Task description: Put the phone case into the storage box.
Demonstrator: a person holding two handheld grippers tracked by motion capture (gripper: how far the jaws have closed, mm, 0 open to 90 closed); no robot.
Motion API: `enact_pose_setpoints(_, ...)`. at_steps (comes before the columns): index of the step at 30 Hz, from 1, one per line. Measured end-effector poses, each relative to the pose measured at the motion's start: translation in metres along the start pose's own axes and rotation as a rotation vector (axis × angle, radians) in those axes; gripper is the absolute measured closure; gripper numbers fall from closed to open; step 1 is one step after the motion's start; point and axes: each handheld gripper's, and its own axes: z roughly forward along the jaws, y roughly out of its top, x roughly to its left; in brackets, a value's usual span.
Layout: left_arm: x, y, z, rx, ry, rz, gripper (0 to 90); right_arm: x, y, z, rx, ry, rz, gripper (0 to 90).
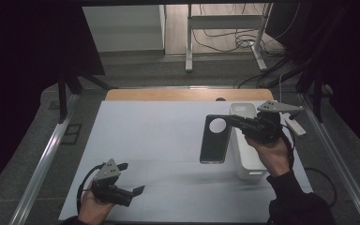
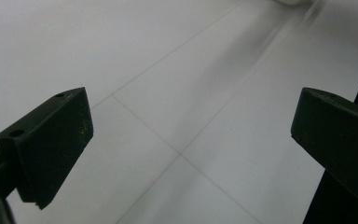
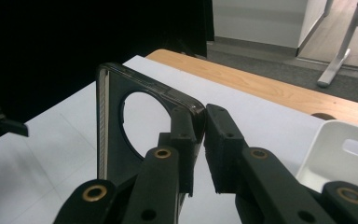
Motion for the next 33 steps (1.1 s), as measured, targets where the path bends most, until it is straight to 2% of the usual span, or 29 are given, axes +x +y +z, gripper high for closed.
enact_pose_setpoints(7, -0.002, -0.012, -0.006, 0.025, 0.029, -0.013, 0.0, -0.009, 0.006, -0.003, -0.015, -0.023, -0.003, 81.6)
enact_pose_setpoints(13, -0.002, -0.019, -0.012, 0.029, 0.052, -0.034, 0.0, -0.017, 0.011, -0.007, -0.025, -0.047, -0.008, 81.6)
enact_pose_setpoints(15, -0.003, -0.02, -0.014, 0.025, 0.051, -0.038, 0.0, -0.021, 0.012, -0.008, -0.028, -0.058, -0.01, 81.6)
enact_pose_setpoints(23, -0.002, -0.023, -0.014, 0.046, 0.091, -0.035, 0.0, -0.036, 0.018, -0.014, -0.042, -0.095, -0.014, 81.6)
enact_pose_setpoints(33, -0.003, -0.026, -0.014, 0.077, 0.099, -0.042, 0.0, -0.056, 0.027, -0.018, -0.044, -0.149, -0.03, 81.6)
